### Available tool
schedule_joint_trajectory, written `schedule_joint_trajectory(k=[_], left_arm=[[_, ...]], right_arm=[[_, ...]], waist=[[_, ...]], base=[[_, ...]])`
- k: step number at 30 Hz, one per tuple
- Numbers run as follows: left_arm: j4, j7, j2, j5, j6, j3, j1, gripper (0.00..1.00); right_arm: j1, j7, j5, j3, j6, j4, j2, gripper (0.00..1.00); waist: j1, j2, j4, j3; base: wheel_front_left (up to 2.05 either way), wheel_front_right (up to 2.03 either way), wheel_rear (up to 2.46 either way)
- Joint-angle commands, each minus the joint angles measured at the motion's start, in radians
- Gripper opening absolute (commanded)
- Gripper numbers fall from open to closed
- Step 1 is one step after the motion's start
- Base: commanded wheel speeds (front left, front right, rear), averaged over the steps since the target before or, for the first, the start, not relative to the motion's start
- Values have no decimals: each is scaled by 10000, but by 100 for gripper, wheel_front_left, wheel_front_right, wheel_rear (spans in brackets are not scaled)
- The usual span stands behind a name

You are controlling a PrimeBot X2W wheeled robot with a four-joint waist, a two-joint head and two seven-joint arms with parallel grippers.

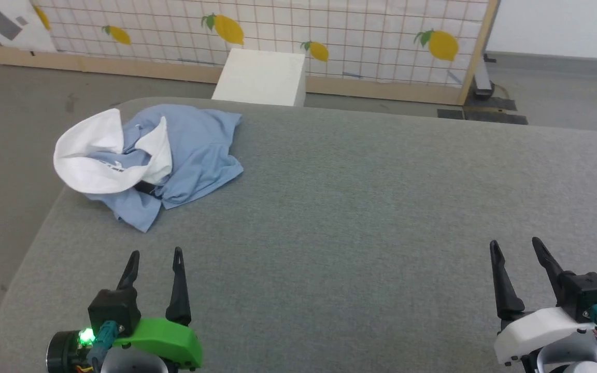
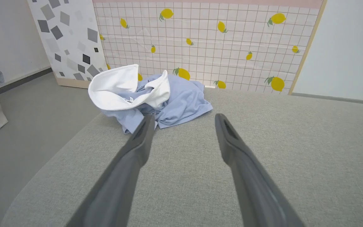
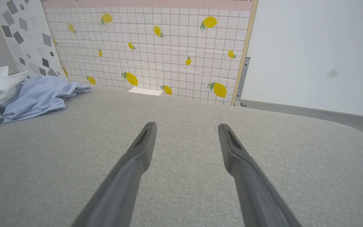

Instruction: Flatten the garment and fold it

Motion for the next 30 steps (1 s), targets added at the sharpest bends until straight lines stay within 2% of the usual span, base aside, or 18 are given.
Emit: schedule_joint_trajectory(k=[1,30], left_arm=[[-12,-121,-21,-66,35,24,97,100],[-43,-718,-33,-429,42,179,464,100]], right_arm=[[65,-122,32,-34,-6,58,12,100],[157,-721,530,-325,-10,764,18,100]], waist=[[0,0,179,-52],[0,0,1860,-218]], base=[[0,0,0],[0,0,0]])
